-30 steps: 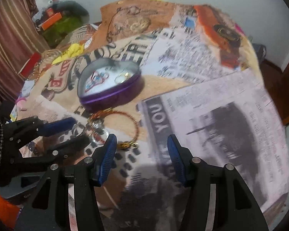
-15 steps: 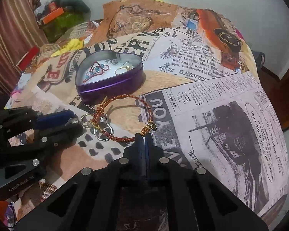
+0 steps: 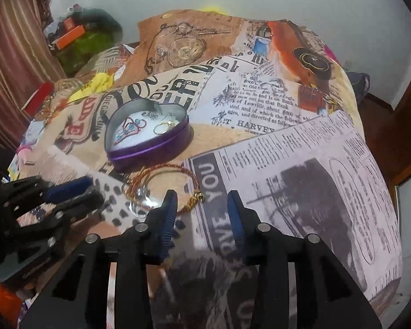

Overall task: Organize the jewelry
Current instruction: 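Grasp the bangle with the right tool while the left grasps a silver ring, then lower the bangle into the tin with the right tool while the left drops the silver ring in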

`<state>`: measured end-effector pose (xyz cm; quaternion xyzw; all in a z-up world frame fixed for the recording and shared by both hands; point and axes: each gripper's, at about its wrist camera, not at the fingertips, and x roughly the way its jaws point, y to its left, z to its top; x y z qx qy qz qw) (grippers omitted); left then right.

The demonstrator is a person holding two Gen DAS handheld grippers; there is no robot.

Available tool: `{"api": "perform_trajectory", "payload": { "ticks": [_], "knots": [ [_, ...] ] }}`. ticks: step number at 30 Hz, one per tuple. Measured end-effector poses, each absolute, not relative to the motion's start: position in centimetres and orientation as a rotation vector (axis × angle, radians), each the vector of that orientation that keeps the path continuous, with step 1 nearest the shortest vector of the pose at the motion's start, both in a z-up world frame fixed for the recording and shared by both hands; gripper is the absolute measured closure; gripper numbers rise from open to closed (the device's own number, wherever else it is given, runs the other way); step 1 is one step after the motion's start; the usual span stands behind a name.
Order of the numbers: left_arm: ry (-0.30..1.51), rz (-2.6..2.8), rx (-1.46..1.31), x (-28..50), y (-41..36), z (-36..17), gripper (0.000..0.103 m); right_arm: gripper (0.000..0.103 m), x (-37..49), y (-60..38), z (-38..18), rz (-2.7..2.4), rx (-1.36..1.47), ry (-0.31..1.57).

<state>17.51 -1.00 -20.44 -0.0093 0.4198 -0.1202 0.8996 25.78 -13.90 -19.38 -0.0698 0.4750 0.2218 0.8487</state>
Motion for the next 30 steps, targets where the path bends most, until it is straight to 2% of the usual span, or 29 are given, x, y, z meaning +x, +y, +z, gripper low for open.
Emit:
{"api": "perform_trajectory", "payload": {
  "ticks": [5,7,8,11,30],
  "knots": [
    [0.863,-0.236,-0.004,17.3,-0.8,-20.3,0.082,0.069,26.2,-13.2,-21.4,0.459,-0.207,1.032],
    [0.862,-0.231,-0.005,17.3,-0.7,-20.3,0.082,0.076,25.9,-13.2,-21.3,0.452,-0.229,1.015],
    [0.861,-0.229,-0.005,17.3,-0.7,-20.3,0.082,0.087,25.8,-13.4,-21.3,0.453,-0.229,1.014],
    [0.854,-0.224,0.004,17.4,-0.8,-20.3,0.082,0.092,25.8,-13.7,-21.3,0.456,-0.230,1.002],
    [0.774,-0.219,0.003,17.8,-0.9,-17.4,0.082,0.093,25.2,-14.7,-16.4,0.460,-0.148,0.861]
  ]
}}
